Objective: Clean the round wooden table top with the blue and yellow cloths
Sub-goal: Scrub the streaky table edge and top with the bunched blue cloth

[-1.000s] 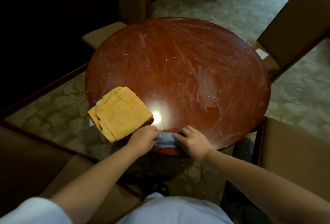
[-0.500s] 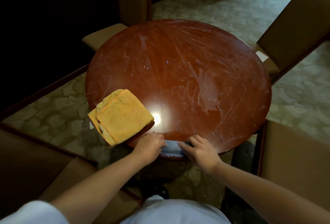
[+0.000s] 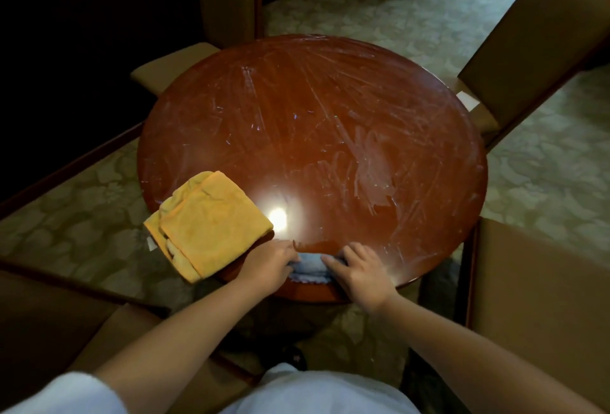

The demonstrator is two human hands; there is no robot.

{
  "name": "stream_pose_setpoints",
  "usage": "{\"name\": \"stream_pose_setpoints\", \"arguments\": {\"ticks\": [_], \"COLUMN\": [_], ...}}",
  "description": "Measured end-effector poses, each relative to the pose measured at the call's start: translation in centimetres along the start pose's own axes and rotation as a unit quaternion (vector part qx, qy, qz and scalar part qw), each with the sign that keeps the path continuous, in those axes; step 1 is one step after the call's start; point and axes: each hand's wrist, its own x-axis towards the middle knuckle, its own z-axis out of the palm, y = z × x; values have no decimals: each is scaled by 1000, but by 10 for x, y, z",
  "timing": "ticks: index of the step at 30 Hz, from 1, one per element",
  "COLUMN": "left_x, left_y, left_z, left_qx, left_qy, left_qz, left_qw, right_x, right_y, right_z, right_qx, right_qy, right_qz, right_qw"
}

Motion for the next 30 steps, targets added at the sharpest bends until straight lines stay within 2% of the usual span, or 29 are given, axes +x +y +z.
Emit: {"name": "stream_pose_setpoints", "arguments": {"ticks": [4, 11, 18, 23, 30], "left_x": [20, 6, 36, 32, 50], "left_y": [-4, 0, 1, -1, -5], "left_z": [-10, -7, -23, -12, -21], "left_qx": [-4, 11, 32, 42, 51], "left_qy": [16, -28, -18, -51, -47], "left_qz": [-34, 1, -44, -25, -39], "left_qw": [999, 1000, 998, 997, 997], "right_x": [41, 7, 56, 26, 56], "right_y": [17, 1, 17, 6, 32], "right_z": [-4, -10, -10, -9, -5], "right_qx": [-49, 2, -31, 11, -34], "right_qy": [-6, -47, -66, -54, -37], "right_qz": [1, 19, 57, 43, 27], "right_qw": [999, 999, 996, 998, 998]}}
